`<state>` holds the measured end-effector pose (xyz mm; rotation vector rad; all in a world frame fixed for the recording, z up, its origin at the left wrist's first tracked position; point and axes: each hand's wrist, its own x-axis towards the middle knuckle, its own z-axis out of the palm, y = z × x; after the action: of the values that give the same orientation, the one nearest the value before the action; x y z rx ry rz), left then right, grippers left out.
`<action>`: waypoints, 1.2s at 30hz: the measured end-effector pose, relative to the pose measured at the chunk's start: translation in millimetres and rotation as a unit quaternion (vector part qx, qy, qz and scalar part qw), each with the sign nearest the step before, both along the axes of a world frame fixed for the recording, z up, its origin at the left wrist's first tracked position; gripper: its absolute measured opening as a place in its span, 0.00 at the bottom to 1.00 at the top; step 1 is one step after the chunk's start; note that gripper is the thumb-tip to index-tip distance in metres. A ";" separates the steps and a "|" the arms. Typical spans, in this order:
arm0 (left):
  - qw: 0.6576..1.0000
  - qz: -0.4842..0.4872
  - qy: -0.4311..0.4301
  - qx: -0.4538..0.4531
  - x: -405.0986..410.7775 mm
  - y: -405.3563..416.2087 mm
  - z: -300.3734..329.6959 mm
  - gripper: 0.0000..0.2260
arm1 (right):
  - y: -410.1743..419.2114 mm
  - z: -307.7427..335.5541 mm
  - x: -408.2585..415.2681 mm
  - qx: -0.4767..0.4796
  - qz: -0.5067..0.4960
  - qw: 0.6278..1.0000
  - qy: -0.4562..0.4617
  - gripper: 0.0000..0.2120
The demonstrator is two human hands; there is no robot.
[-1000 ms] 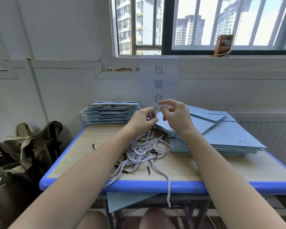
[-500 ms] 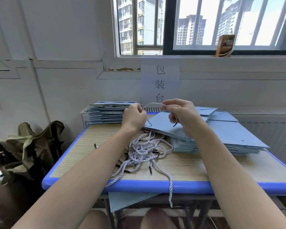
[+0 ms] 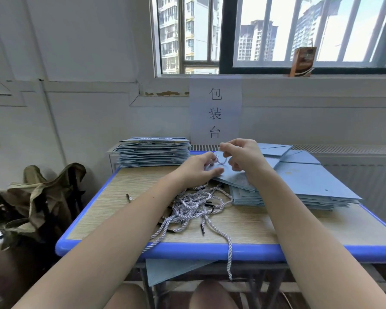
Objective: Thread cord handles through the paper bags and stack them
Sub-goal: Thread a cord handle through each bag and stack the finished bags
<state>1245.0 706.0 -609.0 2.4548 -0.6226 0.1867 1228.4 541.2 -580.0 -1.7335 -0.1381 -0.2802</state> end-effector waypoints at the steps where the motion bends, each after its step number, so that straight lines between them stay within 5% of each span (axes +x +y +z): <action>1: 1.000 -0.001 0.004 -0.005 -0.2 0.3 0.3 0.23 | -0.1 1.0 0.0 0.011 0.008 1.000 0.002 0.05; 14: 0.998 0.040 0.008 0.043 2.5 -0.1 -0.5 0.32 | -5.1 0.2 2.0 0.067 0.038 0.997 -0.023 0.14; 24: 0.999 0.035 0.030 -0.009 0.7 4.8 3.0 0.39 | -8.9 -0.2 1.5 -0.080 -0.042 0.996 -0.021 0.10; 30: 0.993 0.069 -0.095 -0.021 -1.6 3.9 4.1 0.37 | -11.6 -2.1 1.5 -0.169 -0.058 0.983 0.032 0.02; 33: 0.963 0.089 -0.254 0.017 -6.0 0.0 4.5 0.28 | -13.8 0.3 0.0 -0.140 -0.047 0.986 0.072 0.03; 36: 0.953 0.103 -0.279 0.059 -10.2 -2.1 5.0 0.25 | -15.8 0.7 0.2 -0.077 -0.048 0.992 0.085 0.04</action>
<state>1234.8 704.0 -604.0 2.5827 -0.6156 0.9758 1228.7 525.4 -579.3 -1.9125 0.0496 -0.1949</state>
